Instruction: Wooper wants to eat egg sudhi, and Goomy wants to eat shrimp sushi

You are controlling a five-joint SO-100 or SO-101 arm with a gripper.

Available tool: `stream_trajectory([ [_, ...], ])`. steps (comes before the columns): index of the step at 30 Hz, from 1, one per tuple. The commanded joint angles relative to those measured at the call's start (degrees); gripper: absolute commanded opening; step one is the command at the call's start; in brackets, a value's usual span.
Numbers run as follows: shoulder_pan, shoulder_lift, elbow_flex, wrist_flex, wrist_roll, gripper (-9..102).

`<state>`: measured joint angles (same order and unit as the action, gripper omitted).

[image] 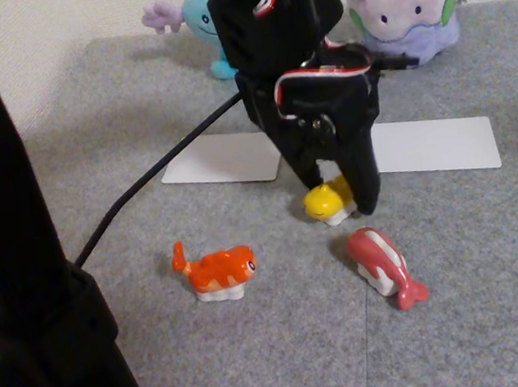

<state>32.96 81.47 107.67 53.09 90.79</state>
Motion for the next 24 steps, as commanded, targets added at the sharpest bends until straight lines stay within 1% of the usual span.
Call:
stream_trajectory([
  [1,-1.9,-1.2,-2.1,-1.2,0.5,19],
  [6,-2.7,-4.0,-2.1,-3.0,0.6,19],
  [8,-2.7,-4.0,-2.1,-3.0,0.6,14],
  [12,-2.7,-4.0,-2.1,-3.0,0.6,2],
  [13,-2.7,-4.0,-2.1,-3.0,0.6,0],
  [20,-2.8,-3.3,-2.8,-1.1,0.5,0],
  [24,-5.1,3.5,-2.8,2.8,0.7,0],
])
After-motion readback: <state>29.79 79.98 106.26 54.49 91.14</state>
